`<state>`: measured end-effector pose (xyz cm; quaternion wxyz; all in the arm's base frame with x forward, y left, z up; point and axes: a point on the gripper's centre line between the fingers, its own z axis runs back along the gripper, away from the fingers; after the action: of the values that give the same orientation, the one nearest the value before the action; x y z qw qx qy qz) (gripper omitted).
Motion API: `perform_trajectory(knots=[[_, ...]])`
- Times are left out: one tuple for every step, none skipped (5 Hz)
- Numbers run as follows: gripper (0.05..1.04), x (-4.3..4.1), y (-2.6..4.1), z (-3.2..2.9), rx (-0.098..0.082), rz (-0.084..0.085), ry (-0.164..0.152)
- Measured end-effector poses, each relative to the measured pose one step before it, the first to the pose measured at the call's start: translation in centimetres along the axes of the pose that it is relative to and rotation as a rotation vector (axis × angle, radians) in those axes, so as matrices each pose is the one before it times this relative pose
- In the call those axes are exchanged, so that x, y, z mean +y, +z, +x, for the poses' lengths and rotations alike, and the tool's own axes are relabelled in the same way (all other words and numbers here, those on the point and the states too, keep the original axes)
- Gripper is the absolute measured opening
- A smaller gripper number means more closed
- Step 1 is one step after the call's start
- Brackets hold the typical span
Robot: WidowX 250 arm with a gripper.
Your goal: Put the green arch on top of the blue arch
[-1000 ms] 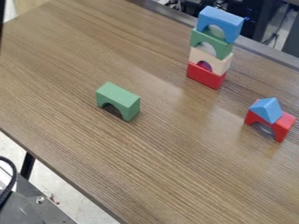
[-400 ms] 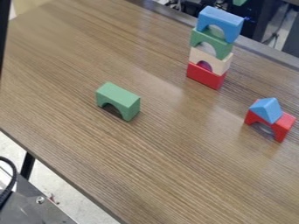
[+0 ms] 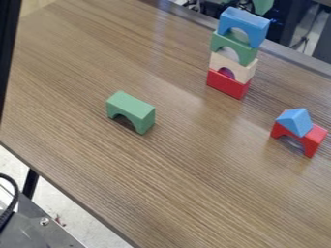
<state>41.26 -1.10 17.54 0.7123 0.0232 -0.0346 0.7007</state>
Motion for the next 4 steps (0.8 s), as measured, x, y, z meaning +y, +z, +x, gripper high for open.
perform_trajectory(knots=[[0.56,0.091,-0.337,-0.038,-0.0034,0.0074,0.0022],[0.56,0.019,-0.098,-0.222,0.0015,0.0012,-0.0051],[0.56,0.098,-0.017,-0.251,-0.0002,0.0056,-0.0062],[0.602,-0.07,-0.024,-0.158,0.0013,0.006,-0.0028]])
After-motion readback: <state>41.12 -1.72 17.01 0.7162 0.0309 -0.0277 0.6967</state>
